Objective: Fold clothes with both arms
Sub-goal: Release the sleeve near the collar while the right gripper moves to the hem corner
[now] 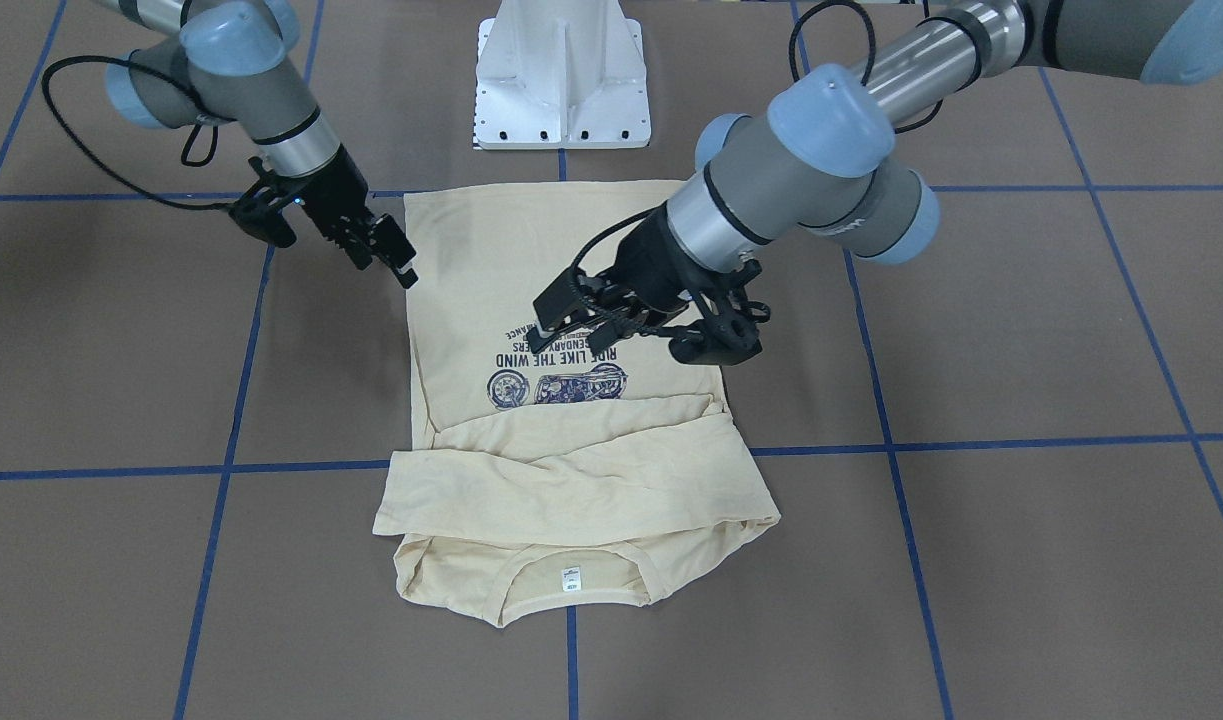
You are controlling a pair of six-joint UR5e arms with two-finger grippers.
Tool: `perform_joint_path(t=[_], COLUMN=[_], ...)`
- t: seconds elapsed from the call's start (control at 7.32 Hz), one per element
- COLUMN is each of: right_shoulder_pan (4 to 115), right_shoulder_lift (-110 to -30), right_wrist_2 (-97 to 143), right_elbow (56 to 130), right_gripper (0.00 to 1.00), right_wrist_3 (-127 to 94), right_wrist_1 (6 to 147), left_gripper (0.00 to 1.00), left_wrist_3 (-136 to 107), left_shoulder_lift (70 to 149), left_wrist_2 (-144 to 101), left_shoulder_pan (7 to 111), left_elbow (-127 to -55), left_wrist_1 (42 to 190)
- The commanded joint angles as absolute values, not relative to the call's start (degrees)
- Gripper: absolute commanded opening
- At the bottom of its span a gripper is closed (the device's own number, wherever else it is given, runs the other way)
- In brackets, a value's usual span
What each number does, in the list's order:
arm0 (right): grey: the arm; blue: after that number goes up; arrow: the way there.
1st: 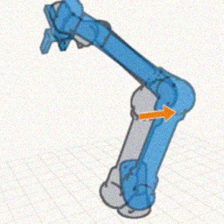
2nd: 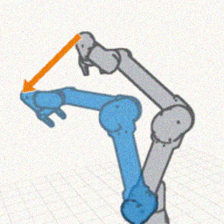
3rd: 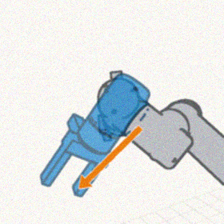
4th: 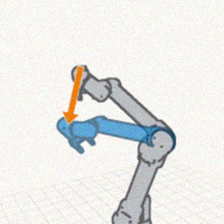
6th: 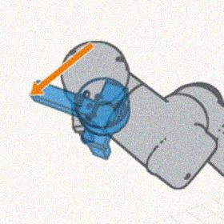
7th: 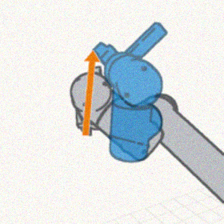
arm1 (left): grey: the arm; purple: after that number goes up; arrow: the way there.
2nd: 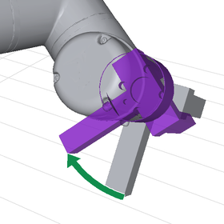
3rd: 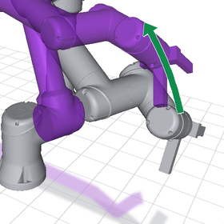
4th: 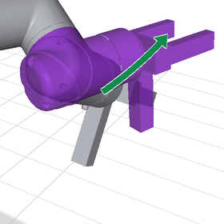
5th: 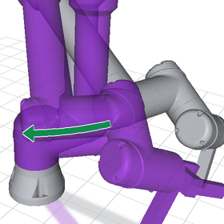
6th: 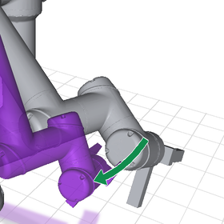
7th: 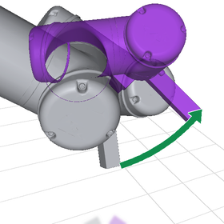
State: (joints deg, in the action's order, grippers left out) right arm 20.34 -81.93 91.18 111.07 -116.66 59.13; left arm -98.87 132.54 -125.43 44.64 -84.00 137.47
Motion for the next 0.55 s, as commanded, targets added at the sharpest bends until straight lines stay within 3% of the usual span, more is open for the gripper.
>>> perform_joint_path(t=[0.0, 0.41], right_shoulder_pan=[13.55, 10.29], right_shoulder_lift=[-82.09, -82.7], right_wrist_2=[84.47, 82.71], right_elbow=[112.59, 113.81], right_gripper=[0.97, 0.97], right_wrist_3=[-123.46, -127.7], right_wrist_1=[62.05, 66.77], left_gripper=[0.81, 0.83], left_wrist_3=[-97.47, -97.65], left_shoulder_lift=[124.83, 124.01], left_wrist_2=[-126.65, -126.03], left_shoulder_pan=[45.53, 45.35], left_elbow=[-91.46, -92.02], left_wrist_1=[137.46, 137.46])
